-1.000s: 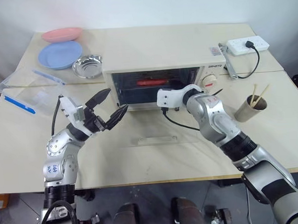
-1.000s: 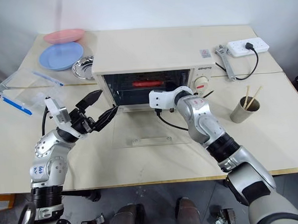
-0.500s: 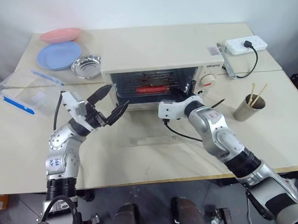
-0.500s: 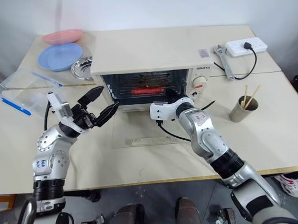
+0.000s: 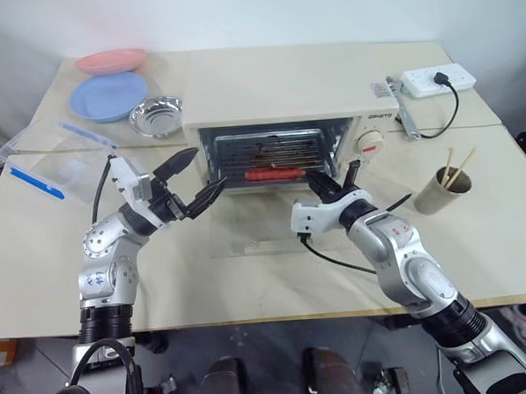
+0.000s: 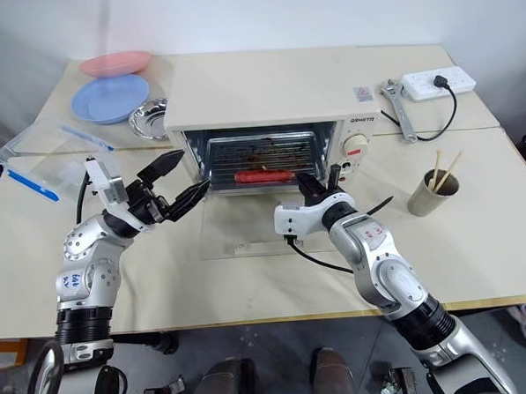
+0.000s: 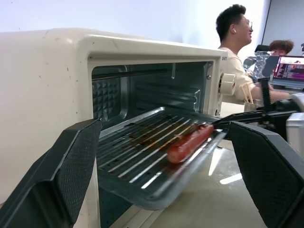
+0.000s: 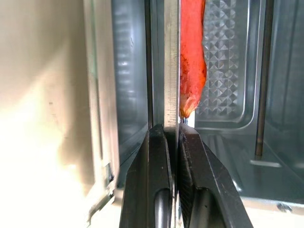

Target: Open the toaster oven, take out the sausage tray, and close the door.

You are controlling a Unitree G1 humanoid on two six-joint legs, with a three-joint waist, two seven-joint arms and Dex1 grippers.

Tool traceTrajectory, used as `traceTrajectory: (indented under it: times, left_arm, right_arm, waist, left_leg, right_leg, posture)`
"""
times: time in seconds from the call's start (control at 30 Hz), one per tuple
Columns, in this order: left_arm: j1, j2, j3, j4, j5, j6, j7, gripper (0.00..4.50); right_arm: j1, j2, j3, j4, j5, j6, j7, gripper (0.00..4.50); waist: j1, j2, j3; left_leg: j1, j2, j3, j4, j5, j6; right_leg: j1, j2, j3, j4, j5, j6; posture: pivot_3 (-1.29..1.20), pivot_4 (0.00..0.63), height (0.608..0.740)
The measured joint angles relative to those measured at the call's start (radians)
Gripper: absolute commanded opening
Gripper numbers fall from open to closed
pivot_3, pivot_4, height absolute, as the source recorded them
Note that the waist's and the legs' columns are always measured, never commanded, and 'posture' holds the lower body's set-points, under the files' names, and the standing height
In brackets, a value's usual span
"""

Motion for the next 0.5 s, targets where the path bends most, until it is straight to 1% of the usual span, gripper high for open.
traceTrajectory:
  times: [0.4, 0.5]
  left_arm:
    - [-0.025, 0.004, -0.007, 0.035, 0.011, -0.014, -0.031, 4.50]
    - [-0.026, 0.006, -0.007, 0.036, 0.011, -0.013, -0.032, 4.50]
  right_arm:
    - [0.171, -0.044, -0.080, -0.144, -0.012, -0.098, 0.001, 0.01]
    - [0.194, -0.050, -0.096, -0.160, -0.012, -0.122, 0.002, 0.01]
  waist:
    - [0.019, 0.000, 0.000]
    - [0.018, 0.000, 0.000]
  left_leg:
    - [0.000, 0.000, 0.000, 0.000, 0.000, 0.000]
    - [0.000, 0.000, 0.000, 0.000, 0.000, 0.000]
  right_leg:
    - [0.000, 0.000, 0.000, 0.000, 0.000, 0.000]
    - [0.000, 0.000, 0.000, 0.000, 0.000, 0.000]
  posture:
    - [0.00, 0.150, 0.740]
    - [0.00, 0.150, 0.740]
